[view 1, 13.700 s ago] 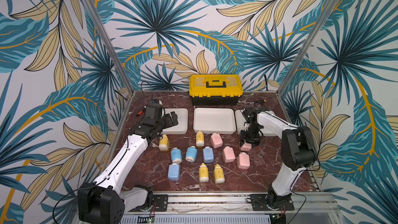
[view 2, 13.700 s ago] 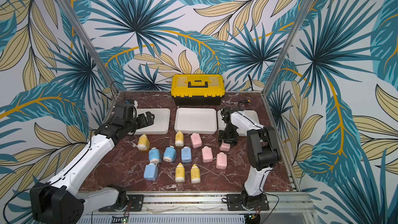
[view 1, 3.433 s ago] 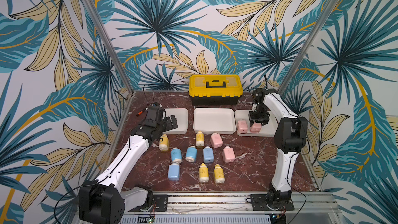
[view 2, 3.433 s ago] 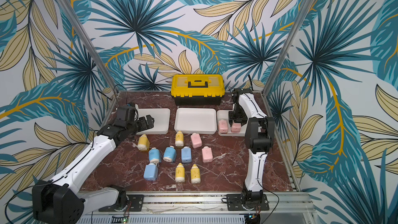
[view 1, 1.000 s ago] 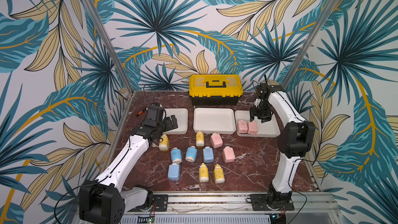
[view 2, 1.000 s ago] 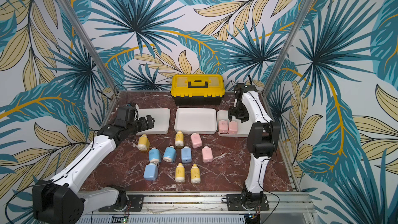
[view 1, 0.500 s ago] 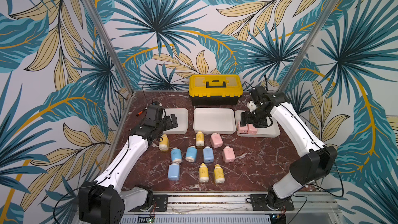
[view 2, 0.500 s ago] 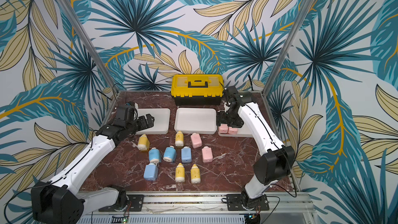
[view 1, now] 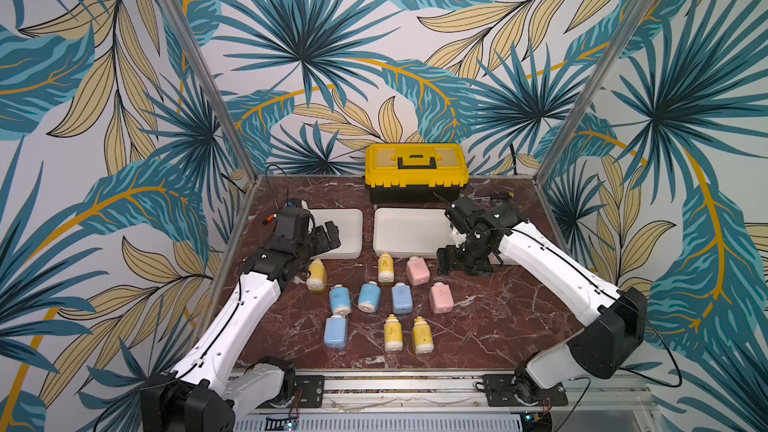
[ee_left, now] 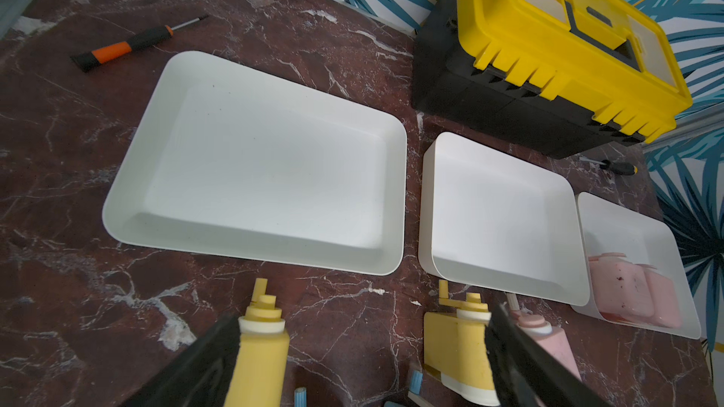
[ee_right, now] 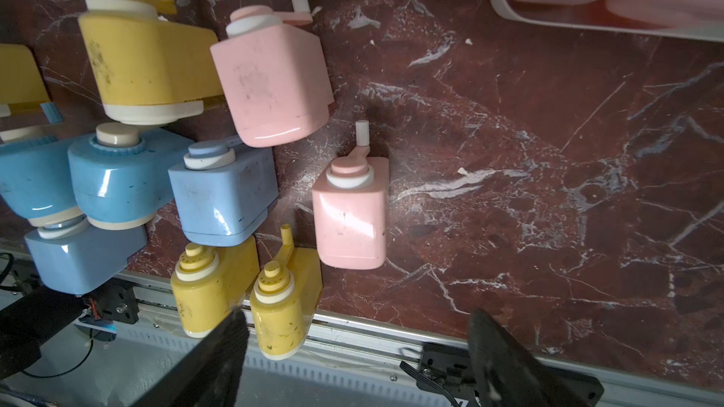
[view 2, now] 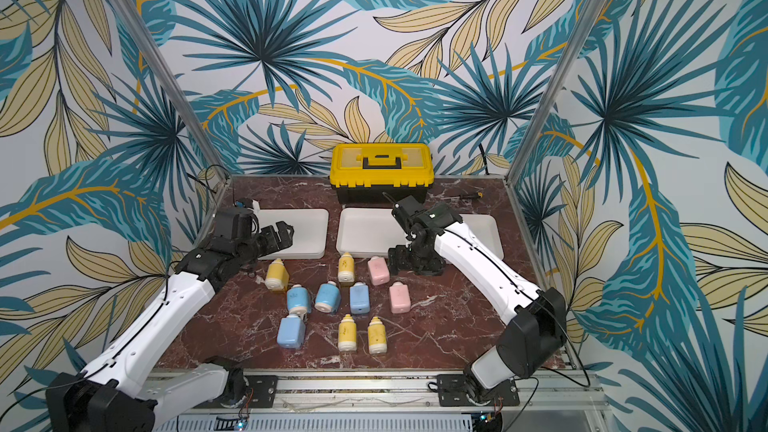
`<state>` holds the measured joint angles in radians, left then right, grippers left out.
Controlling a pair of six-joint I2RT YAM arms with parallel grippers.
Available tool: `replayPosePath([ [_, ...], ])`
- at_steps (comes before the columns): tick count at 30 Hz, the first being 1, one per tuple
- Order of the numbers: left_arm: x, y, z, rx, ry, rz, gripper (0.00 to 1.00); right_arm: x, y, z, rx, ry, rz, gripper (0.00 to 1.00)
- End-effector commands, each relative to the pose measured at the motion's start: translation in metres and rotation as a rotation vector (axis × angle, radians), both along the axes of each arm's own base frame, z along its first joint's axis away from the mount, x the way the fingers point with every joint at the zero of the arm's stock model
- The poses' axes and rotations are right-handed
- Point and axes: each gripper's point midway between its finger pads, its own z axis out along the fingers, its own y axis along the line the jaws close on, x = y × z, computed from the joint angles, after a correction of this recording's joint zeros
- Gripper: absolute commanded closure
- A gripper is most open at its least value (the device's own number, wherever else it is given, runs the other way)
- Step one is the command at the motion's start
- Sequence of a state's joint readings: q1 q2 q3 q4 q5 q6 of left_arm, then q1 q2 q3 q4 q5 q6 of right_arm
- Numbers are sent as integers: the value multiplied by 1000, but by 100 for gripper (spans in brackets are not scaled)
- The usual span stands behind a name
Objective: Place the pencil sharpeners by color into the storage box
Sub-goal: Pick up the pencil sharpener from the center of the board.
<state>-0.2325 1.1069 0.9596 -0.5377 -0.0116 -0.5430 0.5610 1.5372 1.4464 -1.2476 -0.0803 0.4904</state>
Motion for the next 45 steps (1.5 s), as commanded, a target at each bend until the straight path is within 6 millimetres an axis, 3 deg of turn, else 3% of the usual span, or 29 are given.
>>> replayPosePath([
  [1, -4, 1, 1, -4, -8, 5, 1, -8, 12, -16, 16, 37, -18, 11],
  [22, -9, 2, 2, -4, -18, 3, 1, -24, 20, -99, -117, 199, 25, 10],
  [34, -8, 1, 1, -7, -14, -3, 1, -21, 26, -122, -122, 233, 57, 14],
  [45, -5, 0, 3, -1, -14, -8, 1, -29, 22, -129, -127, 250, 42, 26],
])
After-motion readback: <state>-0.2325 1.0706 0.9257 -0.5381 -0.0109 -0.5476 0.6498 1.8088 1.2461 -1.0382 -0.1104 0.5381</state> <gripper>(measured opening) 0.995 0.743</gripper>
